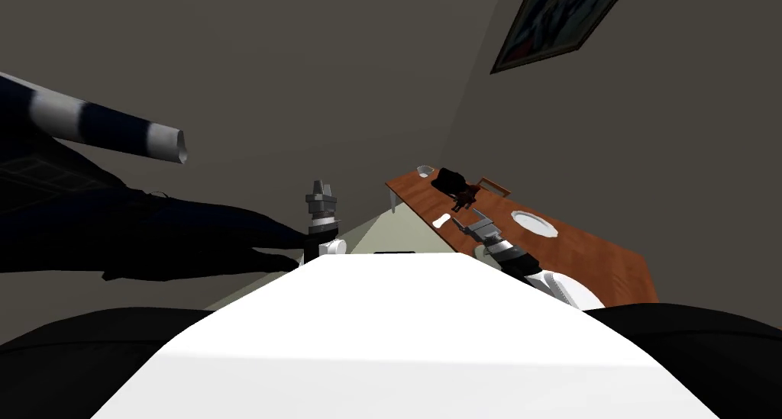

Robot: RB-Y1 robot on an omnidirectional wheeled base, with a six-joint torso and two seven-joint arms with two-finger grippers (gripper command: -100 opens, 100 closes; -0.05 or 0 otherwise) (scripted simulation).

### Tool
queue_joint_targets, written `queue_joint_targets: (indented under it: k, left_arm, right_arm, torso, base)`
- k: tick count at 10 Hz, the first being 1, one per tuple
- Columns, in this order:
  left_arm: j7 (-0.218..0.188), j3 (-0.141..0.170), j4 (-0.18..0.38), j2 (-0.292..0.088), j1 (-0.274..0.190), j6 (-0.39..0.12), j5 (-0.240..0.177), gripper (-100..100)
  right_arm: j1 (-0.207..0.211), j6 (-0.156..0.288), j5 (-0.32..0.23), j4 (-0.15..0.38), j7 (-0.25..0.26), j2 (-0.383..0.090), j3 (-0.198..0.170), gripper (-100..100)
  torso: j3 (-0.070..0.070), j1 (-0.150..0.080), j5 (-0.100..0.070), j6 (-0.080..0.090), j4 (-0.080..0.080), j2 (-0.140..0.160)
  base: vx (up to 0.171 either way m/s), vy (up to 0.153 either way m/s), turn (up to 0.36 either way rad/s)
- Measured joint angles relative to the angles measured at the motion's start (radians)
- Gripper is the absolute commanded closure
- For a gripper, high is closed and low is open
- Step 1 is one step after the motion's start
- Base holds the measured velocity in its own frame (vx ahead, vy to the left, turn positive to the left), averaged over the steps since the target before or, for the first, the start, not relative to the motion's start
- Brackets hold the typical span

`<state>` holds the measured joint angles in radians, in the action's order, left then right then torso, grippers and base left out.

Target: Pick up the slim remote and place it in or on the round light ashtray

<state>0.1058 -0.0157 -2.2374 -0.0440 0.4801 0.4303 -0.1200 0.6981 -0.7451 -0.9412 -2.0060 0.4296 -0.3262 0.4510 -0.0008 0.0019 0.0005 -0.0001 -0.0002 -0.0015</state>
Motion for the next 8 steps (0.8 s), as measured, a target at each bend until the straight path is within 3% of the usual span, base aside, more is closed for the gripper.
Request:
queue_joint_targets:
  k: [4, 8]
  left_arm:
    - [0.000, 0.000, 0.000, 0.000, 0.000, 0.000, 0.000, 0]
    - [0.000, 0.000, 0.000, 0.000, 0.000, 0.000, 0.000, 0]
  right_arm:
    - [0.026, -0.017, -0.110, 0.018, 0.041, -0.008, 0.025, -100]
    - [0.045, -0.051, -0.244, 0.077, 0.106, -0.030, 0.065, -100]
  torso:
    - [0.000, 0.000, 0.000, 0.001, 0.000, 0.000]
    - [-0.001, 0.000, 0.000, 0.001, 0.000, -0.001]
  base:
    - [0.036, 0.029, 0.119]
    - [0.062, 0.030, 0.140]
